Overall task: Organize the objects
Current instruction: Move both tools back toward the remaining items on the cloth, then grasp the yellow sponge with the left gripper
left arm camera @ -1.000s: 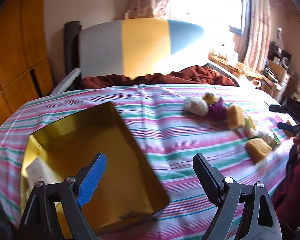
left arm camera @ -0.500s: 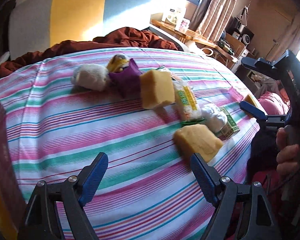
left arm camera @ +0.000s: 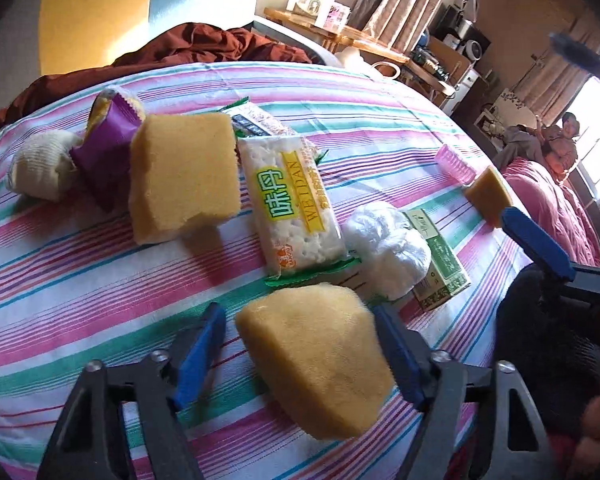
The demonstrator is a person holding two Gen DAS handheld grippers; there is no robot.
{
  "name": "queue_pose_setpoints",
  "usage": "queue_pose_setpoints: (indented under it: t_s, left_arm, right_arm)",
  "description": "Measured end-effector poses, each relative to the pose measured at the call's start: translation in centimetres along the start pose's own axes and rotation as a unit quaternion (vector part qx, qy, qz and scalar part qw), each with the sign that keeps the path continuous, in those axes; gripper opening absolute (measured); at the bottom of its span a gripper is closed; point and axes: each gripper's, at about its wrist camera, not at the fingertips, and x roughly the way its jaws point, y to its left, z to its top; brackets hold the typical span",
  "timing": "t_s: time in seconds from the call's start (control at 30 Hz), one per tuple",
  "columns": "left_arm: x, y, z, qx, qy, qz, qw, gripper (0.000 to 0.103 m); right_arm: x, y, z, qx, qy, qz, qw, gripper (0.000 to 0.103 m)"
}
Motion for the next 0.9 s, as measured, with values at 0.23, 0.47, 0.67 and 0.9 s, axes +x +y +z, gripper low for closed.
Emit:
queue_pose_setpoints:
  t_s: [0.23,0.47,0.67,0.9]
  left_arm:
    - [-2.9,2.9,-2.5,-0.007,-0.026,-0.039,0.9989,0.053]
    - [-6.3,6.9,-5.3,-0.045,-0.004,-0.038,0.9983,0.053]
    - [-7.5,9.0,-5.9,-0.078,-0.003,-0.024,0.9967,0.063]
    - [-7.7,8.5,-5.5,-0.113,-0.003,0.023,0.9933,0.081]
  right_arm:
    - [1.1,-0.2,-0.3,0.002,0.032,-0.016,0.999,0.1]
    - [2.2,0.4,-0.7,-0.02,0.063,-0.032,0.997,0.1]
    - [2.9,0.7,-1.1,-0.034,0.079,-0.056,0.995,0.1]
    - [2.8,0.9,-1.1,-0.042,0.079,-0.064,0.994,0.1]
